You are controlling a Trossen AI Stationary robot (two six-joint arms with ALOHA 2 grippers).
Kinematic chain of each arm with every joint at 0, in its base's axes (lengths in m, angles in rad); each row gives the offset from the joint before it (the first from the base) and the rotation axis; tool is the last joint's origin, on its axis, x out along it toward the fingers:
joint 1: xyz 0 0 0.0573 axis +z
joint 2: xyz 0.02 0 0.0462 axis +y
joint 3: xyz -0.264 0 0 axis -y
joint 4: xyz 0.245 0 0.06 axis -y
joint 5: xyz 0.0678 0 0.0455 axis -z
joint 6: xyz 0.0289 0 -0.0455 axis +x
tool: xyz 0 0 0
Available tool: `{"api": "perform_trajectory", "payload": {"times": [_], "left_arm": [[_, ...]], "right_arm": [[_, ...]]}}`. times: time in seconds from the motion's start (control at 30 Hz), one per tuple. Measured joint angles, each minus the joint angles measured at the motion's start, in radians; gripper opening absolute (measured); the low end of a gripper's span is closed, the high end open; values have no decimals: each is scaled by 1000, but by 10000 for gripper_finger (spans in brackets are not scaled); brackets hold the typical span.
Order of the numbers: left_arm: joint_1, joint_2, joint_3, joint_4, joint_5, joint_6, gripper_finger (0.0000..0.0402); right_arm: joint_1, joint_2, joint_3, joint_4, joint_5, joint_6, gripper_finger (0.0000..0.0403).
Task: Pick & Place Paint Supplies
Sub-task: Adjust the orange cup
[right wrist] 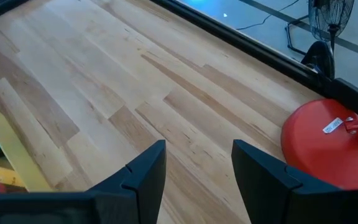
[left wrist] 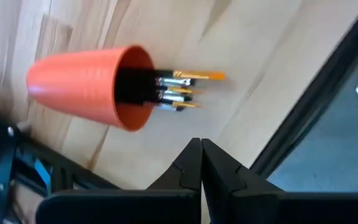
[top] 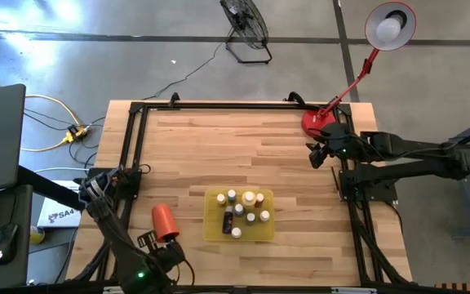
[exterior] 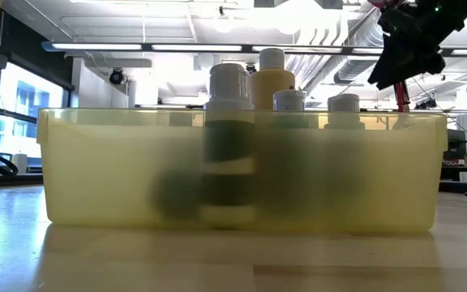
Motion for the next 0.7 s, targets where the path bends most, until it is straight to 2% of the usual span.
{"api": "perform_trajectory", "payload": {"times": [0.2, 0.47, 0.6, 0.7], "left_arm": [[-23, -10, 9, 2, -51, 44, 0], [-24, -10, 6, 0, -46, 177, 0], [-20, -10, 6, 0, 35, 258, 3], [-6, -10, 6, 0, 94, 276, 23]], "right_arm": [[0, 9, -73, 27, -16, 0, 174], [1, 12, -92, 27, -139, 11, 174], [1, 11, -92, 27, -150, 9, 174], [1, 11, -92, 27, -138, 2, 174]]}}
